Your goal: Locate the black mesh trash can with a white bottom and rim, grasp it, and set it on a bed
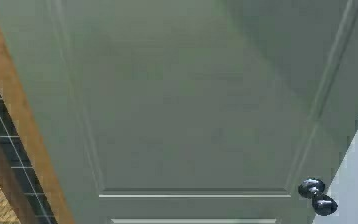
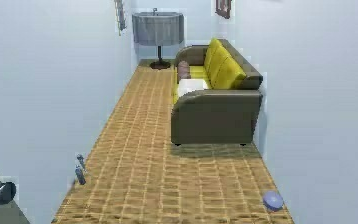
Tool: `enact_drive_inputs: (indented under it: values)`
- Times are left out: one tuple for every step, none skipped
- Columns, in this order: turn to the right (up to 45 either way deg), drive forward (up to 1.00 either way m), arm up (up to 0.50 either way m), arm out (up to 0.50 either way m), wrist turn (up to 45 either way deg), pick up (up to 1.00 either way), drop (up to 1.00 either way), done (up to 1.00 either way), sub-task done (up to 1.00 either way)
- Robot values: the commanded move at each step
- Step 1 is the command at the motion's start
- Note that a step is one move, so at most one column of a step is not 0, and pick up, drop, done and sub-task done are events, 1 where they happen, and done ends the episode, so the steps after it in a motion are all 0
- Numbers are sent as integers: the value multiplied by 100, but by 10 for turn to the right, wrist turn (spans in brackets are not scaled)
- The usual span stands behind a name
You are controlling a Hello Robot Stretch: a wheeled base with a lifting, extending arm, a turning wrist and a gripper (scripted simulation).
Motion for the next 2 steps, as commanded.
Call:
enact_drive_inputs:
  values:
    - [-450,0,0,0,0,0,0,0,0]
    - [-300,0,0,0,0,0,0,0,0]
